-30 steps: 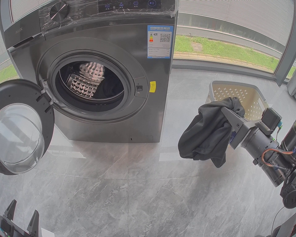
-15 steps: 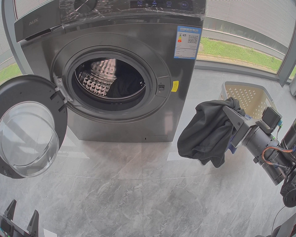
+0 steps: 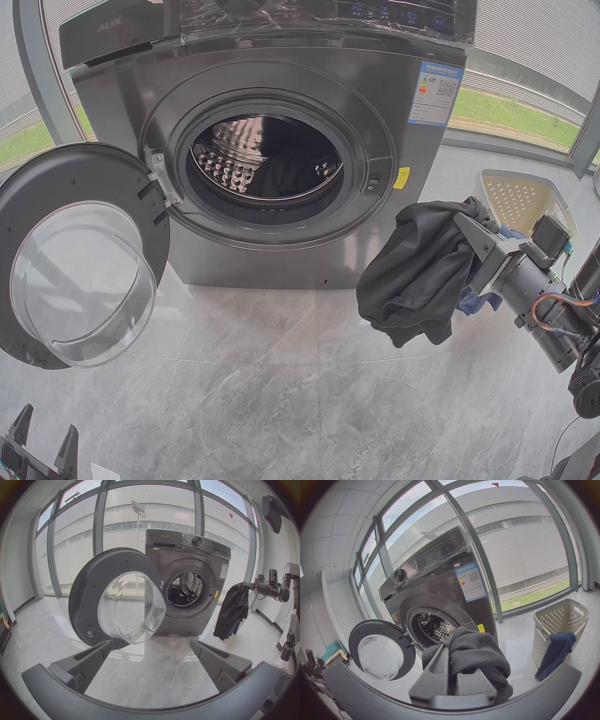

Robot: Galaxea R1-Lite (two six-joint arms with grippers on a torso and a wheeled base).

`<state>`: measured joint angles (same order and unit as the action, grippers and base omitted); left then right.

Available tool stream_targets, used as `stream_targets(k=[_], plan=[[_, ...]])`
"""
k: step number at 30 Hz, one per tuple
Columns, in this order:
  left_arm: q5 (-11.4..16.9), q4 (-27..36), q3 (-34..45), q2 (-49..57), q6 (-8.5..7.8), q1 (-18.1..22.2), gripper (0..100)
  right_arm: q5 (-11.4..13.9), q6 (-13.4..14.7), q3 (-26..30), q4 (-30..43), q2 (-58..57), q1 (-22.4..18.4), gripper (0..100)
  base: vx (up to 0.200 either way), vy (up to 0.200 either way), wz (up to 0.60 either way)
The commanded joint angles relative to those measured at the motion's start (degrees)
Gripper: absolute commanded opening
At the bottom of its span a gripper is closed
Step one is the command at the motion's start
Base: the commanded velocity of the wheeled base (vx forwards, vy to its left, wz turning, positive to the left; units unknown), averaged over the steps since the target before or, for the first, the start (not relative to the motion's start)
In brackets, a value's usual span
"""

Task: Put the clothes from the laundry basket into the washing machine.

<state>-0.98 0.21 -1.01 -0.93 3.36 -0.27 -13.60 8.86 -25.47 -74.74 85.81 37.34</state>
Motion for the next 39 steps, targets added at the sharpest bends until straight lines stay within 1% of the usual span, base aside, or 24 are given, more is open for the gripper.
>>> stream_targets(k=[1, 3, 12, 27, 36, 39], plan=[[0.01, -0.03, 0.92, 0.75, 0.06, 0.0, 100, -0.02, 0.01, 0.07, 0.03, 0.15, 0.01, 0, 0.2, 0.0, 0.0], [0.01, -0.03, 0.92, 0.75, 0.06, 0.0, 100, -0.02, 0.01, 0.07, -0.05, 0.15, 0.01, 0, 0.2, 0.0, 0.0], [0.01, -0.03, 0.92, 0.75, -0.02, 0.0, 100, -0.02, 0.01, 0.24, 0.03, 0.15, -0.07, 0, 0.0, 0.0, 0.0], [0.01, -0.03, 0.92, 0.75, 0.06, 0.0, 100, 0.16, 0.01, 0.51, 0.03, 0.32, 0.01, 0, 0.0, 0.2, 0.0], [0.01, -0.03, 0.92, 0.75, 0.06, 0.0, 100, 0.25, 0.1, 0.86, -0.05, 1.03, 0.01, 0, 0.0, 0.0, 0.0], [0.01, -0.03, 0.92, 0.75, -0.02, 0.0, 100, 0.51, 0.37, 0.86, 0.12, 1.2, 0.63, 0, 0.0, 0.0, 0.0]])
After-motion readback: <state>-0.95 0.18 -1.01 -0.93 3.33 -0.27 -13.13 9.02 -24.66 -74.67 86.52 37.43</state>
